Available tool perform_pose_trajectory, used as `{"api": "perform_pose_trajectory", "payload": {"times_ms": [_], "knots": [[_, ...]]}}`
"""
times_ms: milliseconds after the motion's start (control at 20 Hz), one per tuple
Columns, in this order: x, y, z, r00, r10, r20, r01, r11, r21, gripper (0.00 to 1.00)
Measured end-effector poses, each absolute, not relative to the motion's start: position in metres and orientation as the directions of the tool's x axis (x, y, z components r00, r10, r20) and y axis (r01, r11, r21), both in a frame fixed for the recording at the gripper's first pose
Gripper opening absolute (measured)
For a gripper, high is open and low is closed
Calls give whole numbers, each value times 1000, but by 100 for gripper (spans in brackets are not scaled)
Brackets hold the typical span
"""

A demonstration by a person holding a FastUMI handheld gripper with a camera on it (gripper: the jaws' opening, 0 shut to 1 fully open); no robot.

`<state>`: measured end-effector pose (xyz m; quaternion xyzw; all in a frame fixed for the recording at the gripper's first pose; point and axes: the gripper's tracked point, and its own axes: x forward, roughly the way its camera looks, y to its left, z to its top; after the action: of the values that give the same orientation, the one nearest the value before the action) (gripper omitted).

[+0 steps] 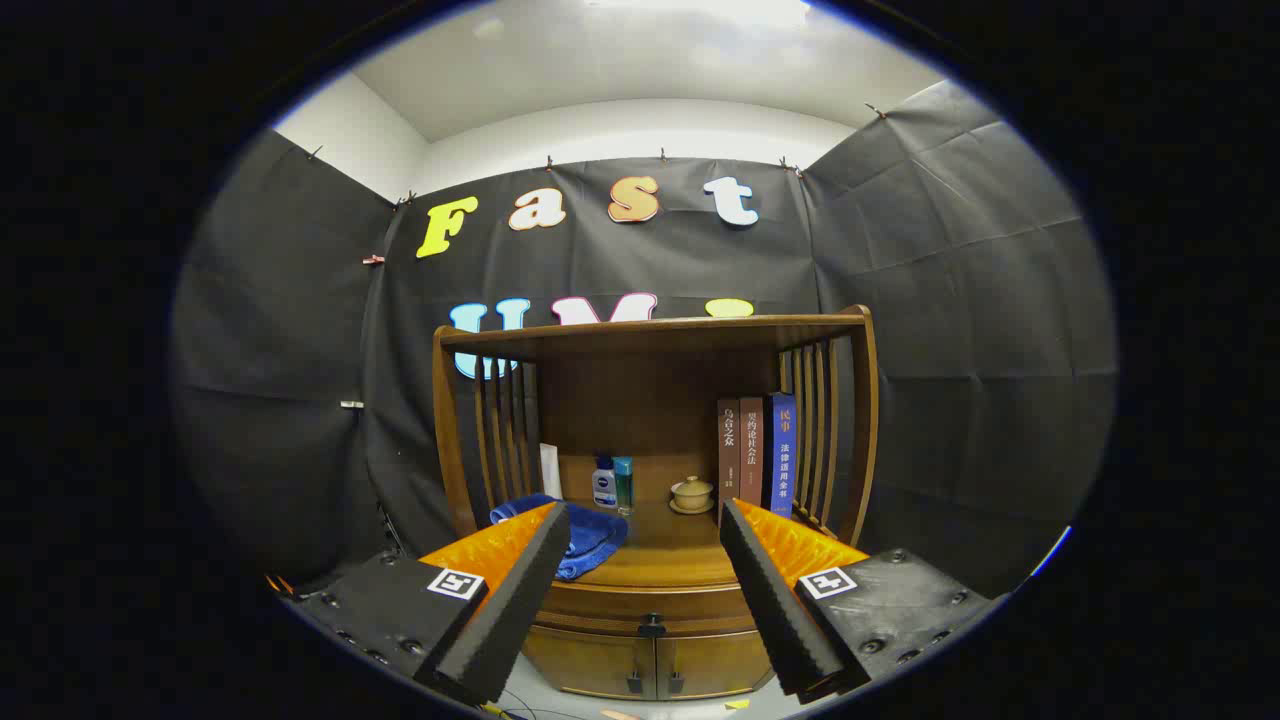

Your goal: Pull open the drawer, take out the items inside it, and place them on the countertop above the cabinet.

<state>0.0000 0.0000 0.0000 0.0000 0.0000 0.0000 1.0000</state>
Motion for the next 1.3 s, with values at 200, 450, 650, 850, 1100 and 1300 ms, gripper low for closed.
{"api": "perform_pose_trajectory", "payload": {"times_ms": [200, 450, 650, 850, 1100, 1300], "knots": [[1, -1, 3, 1000, -4, 4, 4, 1000, -14, 99], [3, 2, 4, 1000, 8, 0, -8, 1000, -16, 99], [2, 2, 2, 1000, 6, -7, -6, 1000, -29, 99], [2, 1, -1, 1000, 8, -11, -8, 1000, -19, 99], [4, 1, -4, 1000, 6, -17, -6, 1000, -20, 99], [6, 1, -10, 1000, 5, -25, -5, 1000, -17, 99]]}}
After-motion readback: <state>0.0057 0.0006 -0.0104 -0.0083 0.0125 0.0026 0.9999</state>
